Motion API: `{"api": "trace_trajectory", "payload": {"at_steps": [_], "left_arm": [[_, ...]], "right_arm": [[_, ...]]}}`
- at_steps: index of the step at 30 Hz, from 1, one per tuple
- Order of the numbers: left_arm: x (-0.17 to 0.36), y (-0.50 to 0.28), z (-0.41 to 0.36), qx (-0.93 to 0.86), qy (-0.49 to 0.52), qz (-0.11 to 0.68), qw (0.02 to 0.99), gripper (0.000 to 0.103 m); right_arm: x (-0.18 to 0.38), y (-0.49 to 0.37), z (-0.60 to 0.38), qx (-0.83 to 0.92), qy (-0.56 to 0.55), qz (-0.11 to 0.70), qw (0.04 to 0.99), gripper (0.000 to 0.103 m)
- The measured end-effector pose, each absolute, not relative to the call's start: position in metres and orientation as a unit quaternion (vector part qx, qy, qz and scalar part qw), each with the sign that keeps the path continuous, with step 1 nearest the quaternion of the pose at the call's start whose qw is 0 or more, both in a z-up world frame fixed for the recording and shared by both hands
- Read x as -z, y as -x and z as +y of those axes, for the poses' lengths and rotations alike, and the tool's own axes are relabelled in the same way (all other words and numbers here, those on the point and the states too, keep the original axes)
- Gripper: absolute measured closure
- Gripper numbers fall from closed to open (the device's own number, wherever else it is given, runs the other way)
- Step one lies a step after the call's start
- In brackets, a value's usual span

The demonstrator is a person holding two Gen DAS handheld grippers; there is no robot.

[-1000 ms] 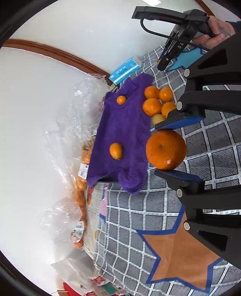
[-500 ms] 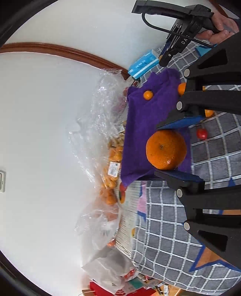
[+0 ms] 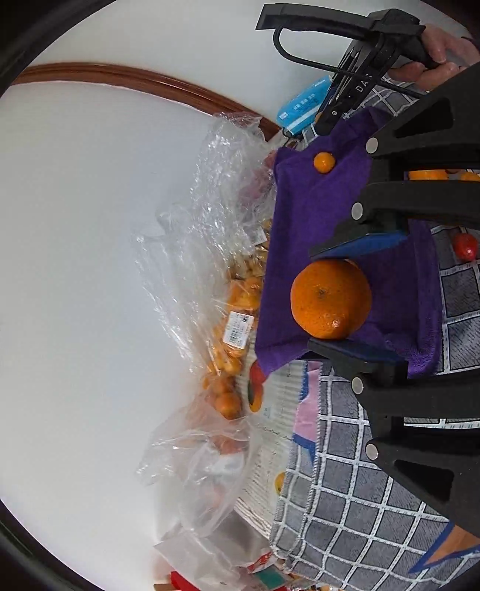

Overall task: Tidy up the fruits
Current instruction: 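Carry the large orange over the purple towel with the left tool while the right tool carries the citrus there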

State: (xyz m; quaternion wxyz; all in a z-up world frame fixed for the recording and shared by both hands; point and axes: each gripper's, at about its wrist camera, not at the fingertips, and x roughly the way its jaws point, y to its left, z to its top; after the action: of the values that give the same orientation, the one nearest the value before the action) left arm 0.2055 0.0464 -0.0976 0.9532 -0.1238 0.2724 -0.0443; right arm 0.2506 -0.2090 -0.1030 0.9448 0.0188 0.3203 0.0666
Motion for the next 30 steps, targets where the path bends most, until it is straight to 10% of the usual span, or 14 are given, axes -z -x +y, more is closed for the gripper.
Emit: {"api": "trace_trajectory", "payload": {"at_steps": [30], "left_arm": [[0.126, -0.224, 0.059, 0.015, 0.144, 0.295, 0.944, 0.064]], "right_arm": [[0.131, -0.264, -0.245, -0.035, -0.052, 0.342, 0.937, 0.078]]}}
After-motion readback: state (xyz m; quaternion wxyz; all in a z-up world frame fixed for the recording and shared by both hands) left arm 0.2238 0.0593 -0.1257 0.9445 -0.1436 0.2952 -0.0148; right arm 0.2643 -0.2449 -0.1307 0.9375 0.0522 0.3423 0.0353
